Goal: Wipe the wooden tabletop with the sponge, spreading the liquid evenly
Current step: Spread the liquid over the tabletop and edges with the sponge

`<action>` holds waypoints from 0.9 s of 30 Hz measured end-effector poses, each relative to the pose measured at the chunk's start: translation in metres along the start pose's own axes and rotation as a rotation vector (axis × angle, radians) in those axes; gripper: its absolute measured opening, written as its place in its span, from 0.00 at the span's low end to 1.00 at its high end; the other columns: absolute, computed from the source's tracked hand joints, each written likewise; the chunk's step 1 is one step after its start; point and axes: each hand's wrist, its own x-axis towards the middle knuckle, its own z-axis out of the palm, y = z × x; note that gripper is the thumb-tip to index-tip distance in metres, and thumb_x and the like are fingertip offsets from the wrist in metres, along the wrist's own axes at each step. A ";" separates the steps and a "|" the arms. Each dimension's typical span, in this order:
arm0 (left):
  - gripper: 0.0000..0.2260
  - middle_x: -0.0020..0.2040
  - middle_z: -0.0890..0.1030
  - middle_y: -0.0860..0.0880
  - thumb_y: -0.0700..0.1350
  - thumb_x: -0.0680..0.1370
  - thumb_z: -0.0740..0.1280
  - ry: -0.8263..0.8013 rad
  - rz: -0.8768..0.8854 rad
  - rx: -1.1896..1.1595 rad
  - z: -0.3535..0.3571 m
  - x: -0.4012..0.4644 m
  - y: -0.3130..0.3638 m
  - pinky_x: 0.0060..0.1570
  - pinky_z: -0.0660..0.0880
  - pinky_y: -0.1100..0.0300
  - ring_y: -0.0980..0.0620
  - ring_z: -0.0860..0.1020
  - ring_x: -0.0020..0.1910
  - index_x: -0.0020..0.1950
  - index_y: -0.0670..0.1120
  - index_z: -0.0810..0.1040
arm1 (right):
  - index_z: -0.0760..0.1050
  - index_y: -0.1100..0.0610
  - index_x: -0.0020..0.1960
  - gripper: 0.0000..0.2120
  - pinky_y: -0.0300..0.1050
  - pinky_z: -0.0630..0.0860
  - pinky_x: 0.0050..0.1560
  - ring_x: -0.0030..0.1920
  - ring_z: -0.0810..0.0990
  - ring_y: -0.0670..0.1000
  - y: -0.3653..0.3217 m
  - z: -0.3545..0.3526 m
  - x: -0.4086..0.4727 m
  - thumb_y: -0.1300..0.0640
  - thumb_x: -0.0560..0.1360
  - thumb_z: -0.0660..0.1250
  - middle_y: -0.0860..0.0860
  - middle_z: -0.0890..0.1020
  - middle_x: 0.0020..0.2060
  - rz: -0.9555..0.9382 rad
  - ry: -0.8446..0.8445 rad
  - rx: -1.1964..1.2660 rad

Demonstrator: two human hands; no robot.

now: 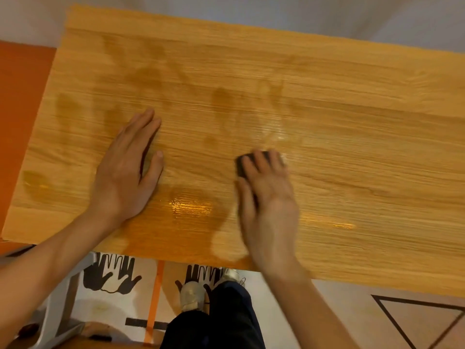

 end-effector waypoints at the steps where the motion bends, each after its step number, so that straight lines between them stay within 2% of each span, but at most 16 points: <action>1: 0.23 0.81 0.64 0.46 0.47 0.84 0.58 -0.010 -0.013 -0.003 -0.001 0.000 0.000 0.80 0.51 0.58 0.48 0.60 0.81 0.79 0.41 0.65 | 0.77 0.59 0.64 0.15 0.55 0.64 0.74 0.71 0.69 0.56 -0.015 0.016 0.007 0.61 0.78 0.68 0.55 0.77 0.66 -0.072 -0.036 0.000; 3: 0.24 0.81 0.63 0.47 0.48 0.84 0.58 -0.030 -0.036 -0.010 -0.002 0.001 0.002 0.80 0.51 0.58 0.50 0.58 0.81 0.80 0.42 0.65 | 0.78 0.58 0.63 0.16 0.58 0.66 0.72 0.70 0.71 0.57 -0.033 0.033 0.015 0.63 0.75 0.70 0.56 0.78 0.65 -0.177 -0.104 -0.023; 6: 0.24 0.81 0.62 0.47 0.48 0.84 0.58 -0.048 -0.045 -0.035 -0.004 0.001 0.005 0.80 0.54 0.53 0.50 0.58 0.81 0.80 0.42 0.64 | 0.76 0.56 0.65 0.18 0.57 0.63 0.74 0.74 0.66 0.54 -0.011 0.012 0.014 0.63 0.77 0.69 0.53 0.75 0.68 -0.187 -0.178 0.015; 10: 0.25 0.81 0.62 0.48 0.49 0.84 0.58 -0.062 -0.070 -0.050 -0.006 0.001 0.007 0.81 0.54 0.53 0.50 0.58 0.82 0.80 0.42 0.64 | 0.74 0.55 0.68 0.16 0.57 0.57 0.76 0.76 0.61 0.49 0.045 -0.042 -0.003 0.59 0.80 0.64 0.50 0.71 0.71 0.022 -0.077 0.049; 13: 0.25 0.81 0.62 0.49 0.49 0.84 0.58 -0.072 -0.078 -0.054 -0.007 0.002 0.007 0.81 0.54 0.51 0.51 0.58 0.82 0.80 0.42 0.64 | 0.74 0.55 0.68 0.16 0.56 0.55 0.77 0.76 0.60 0.49 0.031 -0.033 0.001 0.60 0.80 0.64 0.50 0.71 0.70 0.137 -0.024 0.047; 15: 0.25 0.82 0.62 0.49 0.48 0.84 0.58 -0.075 -0.079 -0.060 -0.007 0.002 0.007 0.81 0.55 0.50 0.51 0.58 0.82 0.80 0.43 0.64 | 0.76 0.56 0.66 0.15 0.53 0.56 0.77 0.75 0.64 0.52 -0.001 -0.006 0.013 0.59 0.80 0.64 0.51 0.74 0.69 0.079 -0.039 0.033; 18: 0.25 0.82 0.61 0.50 0.48 0.84 0.58 -0.078 -0.084 -0.043 -0.006 0.003 0.007 0.80 0.57 0.48 0.52 0.57 0.81 0.80 0.43 0.64 | 0.77 0.56 0.64 0.14 0.54 0.56 0.77 0.73 0.67 0.55 -0.046 0.036 0.036 0.56 0.81 0.63 0.53 0.76 0.67 -0.071 -0.160 0.001; 21: 0.25 0.82 0.61 0.51 0.49 0.84 0.58 -0.082 -0.077 -0.016 -0.005 0.004 0.005 0.80 0.57 0.48 0.53 0.57 0.81 0.80 0.44 0.64 | 0.77 0.55 0.64 0.14 0.52 0.56 0.76 0.74 0.66 0.54 -0.039 0.029 0.039 0.57 0.80 0.64 0.52 0.75 0.68 -0.123 -0.219 0.025; 23: 0.25 0.82 0.60 0.51 0.50 0.84 0.57 -0.095 -0.073 -0.004 -0.006 0.004 0.004 0.80 0.54 0.52 0.54 0.55 0.81 0.81 0.45 0.63 | 0.76 0.55 0.66 0.15 0.52 0.54 0.77 0.75 0.64 0.50 -0.008 0.001 0.026 0.58 0.80 0.64 0.50 0.74 0.69 -0.050 -0.159 0.021; 25: 0.25 0.82 0.59 0.52 0.51 0.84 0.56 -0.109 -0.074 0.008 -0.006 0.005 0.003 0.80 0.50 0.57 0.57 0.53 0.81 0.81 0.46 0.62 | 0.74 0.55 0.67 0.16 0.55 0.54 0.78 0.76 0.61 0.47 0.021 -0.027 0.013 0.60 0.80 0.64 0.49 0.72 0.70 0.118 -0.045 0.053; 27: 0.26 0.82 0.58 0.53 0.52 0.84 0.55 -0.121 -0.080 0.008 -0.006 0.005 0.003 0.80 0.45 0.63 0.60 0.51 0.80 0.81 0.46 0.61 | 0.74 0.56 0.67 0.16 0.54 0.53 0.78 0.76 0.60 0.46 0.023 -0.030 0.011 0.61 0.80 0.63 0.49 0.72 0.70 0.266 0.053 0.091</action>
